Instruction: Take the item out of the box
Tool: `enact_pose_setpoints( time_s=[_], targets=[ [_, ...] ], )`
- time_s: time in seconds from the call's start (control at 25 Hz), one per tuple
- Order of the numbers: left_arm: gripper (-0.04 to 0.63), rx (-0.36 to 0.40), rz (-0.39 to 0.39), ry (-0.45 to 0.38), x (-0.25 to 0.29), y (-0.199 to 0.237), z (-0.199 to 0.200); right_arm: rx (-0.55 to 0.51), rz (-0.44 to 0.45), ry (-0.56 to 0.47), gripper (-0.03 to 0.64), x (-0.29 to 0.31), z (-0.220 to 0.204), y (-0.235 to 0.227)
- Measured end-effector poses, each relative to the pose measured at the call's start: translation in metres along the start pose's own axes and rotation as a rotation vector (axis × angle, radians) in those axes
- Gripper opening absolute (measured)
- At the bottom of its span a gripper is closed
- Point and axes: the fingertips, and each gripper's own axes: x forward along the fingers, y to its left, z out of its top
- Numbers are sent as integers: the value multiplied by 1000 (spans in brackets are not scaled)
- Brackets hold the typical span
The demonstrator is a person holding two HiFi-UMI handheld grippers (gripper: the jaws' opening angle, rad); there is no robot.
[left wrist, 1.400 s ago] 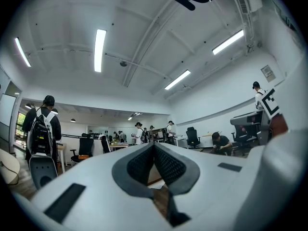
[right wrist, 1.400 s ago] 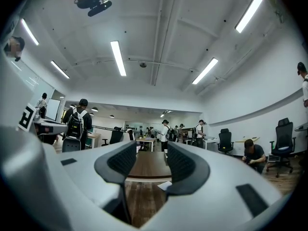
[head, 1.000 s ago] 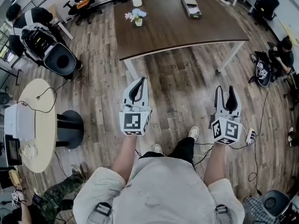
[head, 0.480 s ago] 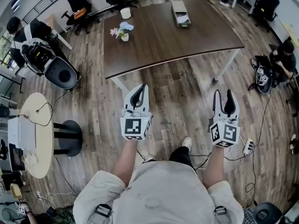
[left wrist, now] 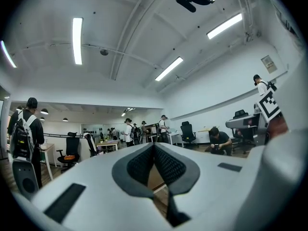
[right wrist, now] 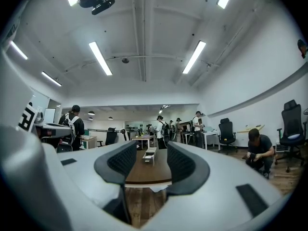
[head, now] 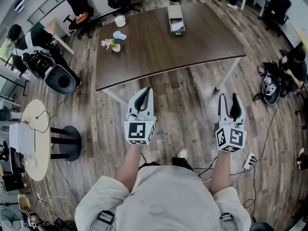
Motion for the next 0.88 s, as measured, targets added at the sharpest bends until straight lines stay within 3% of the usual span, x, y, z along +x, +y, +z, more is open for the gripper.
enact_pose_setpoints(
  time_s=[0.52,0.88],
  targets=[
    [3,10,35,9,54,-40,5,9,45,0,202,34,-3,-59],
    [3,0,22,-8,93,-34,-2,0,36,-8,202,71,-7,-68]
  ],
)
